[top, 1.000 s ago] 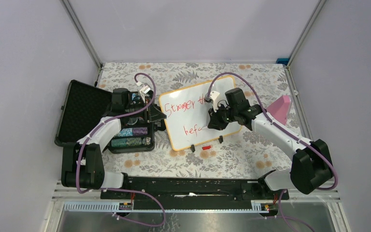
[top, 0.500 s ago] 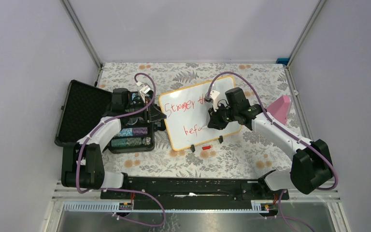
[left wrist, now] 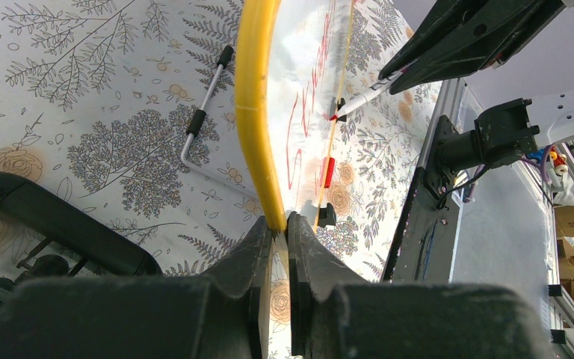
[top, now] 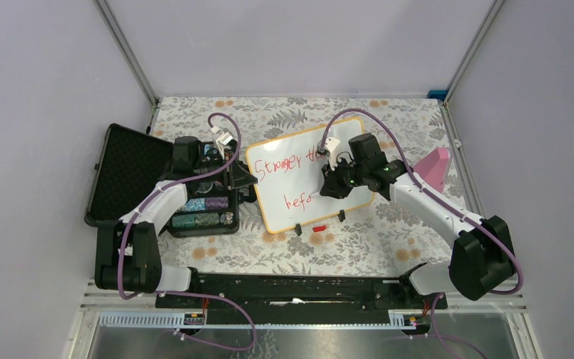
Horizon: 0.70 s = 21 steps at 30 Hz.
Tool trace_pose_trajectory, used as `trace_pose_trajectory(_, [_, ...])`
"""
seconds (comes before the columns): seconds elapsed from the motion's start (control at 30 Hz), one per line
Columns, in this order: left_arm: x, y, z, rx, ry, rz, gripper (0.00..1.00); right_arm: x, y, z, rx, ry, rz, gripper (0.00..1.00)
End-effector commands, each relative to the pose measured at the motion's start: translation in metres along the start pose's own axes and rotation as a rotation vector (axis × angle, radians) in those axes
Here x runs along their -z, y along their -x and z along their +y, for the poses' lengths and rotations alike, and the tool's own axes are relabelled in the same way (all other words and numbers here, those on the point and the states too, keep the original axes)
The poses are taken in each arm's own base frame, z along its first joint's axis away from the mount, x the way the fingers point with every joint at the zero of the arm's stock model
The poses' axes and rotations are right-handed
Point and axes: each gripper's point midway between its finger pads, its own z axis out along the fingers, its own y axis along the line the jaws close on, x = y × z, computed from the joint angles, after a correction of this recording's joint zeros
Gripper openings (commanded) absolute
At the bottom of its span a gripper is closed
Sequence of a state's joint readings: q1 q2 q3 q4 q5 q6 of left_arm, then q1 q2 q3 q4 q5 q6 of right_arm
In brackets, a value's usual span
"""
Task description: Write a sentence on the whiteboard
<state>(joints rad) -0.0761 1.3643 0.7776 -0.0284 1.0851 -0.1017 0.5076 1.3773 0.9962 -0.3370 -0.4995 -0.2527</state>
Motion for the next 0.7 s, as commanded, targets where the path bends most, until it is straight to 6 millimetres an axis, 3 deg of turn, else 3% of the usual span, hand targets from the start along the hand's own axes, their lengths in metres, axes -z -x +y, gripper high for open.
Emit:
trace_pose_trajectory(0.0, [0.000, 0.008, 0.005, -0.084, 0.023, -0.009, 0.00, 0.010, 0.023, 0.010, 0.035, 0.045, -0.071, 0.00])
trace_pose_trajectory(0.13, [0.000, 0.008, 0.005, -0.084, 0.023, -0.009, 0.00, 0.016, 0.014, 0.019, 0.034, 0.074, -0.053, 0.00])
trace_pose_trajectory(0.3, [-0.001, 0.007, 0.005, -0.083, 0.022, -0.008, 0.00, 0.021, 0.003, 0.015, 0.041, 0.041, -0.029, 0.00])
trace_pose_trajectory(0.67, [0.001, 0.010, 0.002, -0.094, 0.021, -0.014, 0.00, 0.026, 0.006, -0.001, 0.008, -0.007, -0.045, 0.00])
